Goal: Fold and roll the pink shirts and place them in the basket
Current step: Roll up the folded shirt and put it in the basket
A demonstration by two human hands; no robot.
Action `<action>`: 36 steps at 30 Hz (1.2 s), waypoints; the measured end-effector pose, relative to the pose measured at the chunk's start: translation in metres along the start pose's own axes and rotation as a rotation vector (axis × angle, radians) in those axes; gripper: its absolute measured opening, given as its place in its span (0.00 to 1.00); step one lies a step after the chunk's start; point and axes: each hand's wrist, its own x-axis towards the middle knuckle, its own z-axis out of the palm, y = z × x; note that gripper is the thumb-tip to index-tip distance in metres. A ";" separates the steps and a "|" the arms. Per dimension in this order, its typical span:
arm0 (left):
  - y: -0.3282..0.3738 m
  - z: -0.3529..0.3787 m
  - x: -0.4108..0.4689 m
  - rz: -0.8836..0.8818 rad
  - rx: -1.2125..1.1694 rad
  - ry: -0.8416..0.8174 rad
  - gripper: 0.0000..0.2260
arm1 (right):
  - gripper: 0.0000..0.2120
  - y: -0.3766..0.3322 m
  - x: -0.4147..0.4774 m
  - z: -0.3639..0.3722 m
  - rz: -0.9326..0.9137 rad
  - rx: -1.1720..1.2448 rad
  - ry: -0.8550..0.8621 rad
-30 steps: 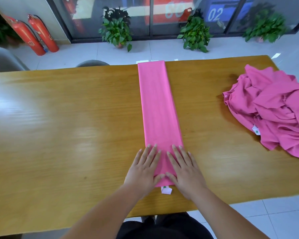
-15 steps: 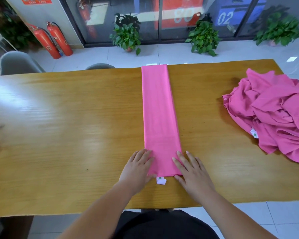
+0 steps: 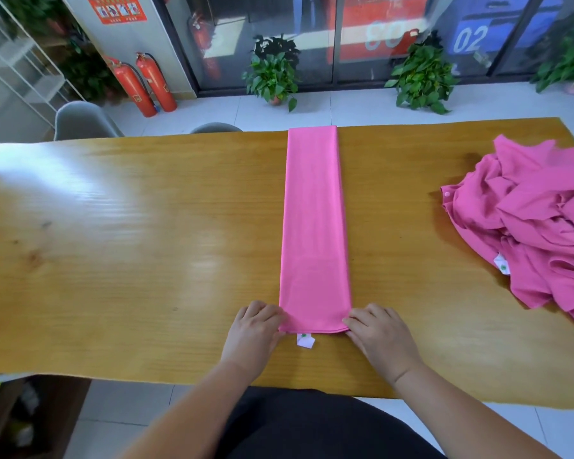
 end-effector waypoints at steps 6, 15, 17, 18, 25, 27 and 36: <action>0.007 -0.004 -0.002 -0.052 -0.023 -0.014 0.12 | 0.05 0.002 0.007 0.005 -0.006 0.011 0.001; -0.001 0.004 -0.003 -0.031 -0.037 -0.019 0.12 | 0.04 0.000 -0.001 0.016 0.003 0.017 0.077; -0.002 0.005 -0.002 -0.024 -0.044 -0.012 0.14 | 0.07 -0.001 0.003 0.020 0.019 0.020 0.085; -0.003 0.005 -0.001 -0.021 -0.046 -0.012 0.14 | 0.09 -0.001 0.003 0.020 0.032 0.036 0.090; -0.001 0.009 0.003 -0.046 -0.072 0.042 0.08 | 0.07 -0.006 0.008 0.011 0.309 0.245 0.043; -0.002 0.012 0.005 -0.080 -0.106 0.094 0.05 | 0.09 -0.006 0.005 0.009 0.268 0.221 0.030; -0.006 0.012 0.014 -0.192 -0.241 0.121 0.07 | 0.11 -0.014 0.002 0.007 0.268 0.116 -0.003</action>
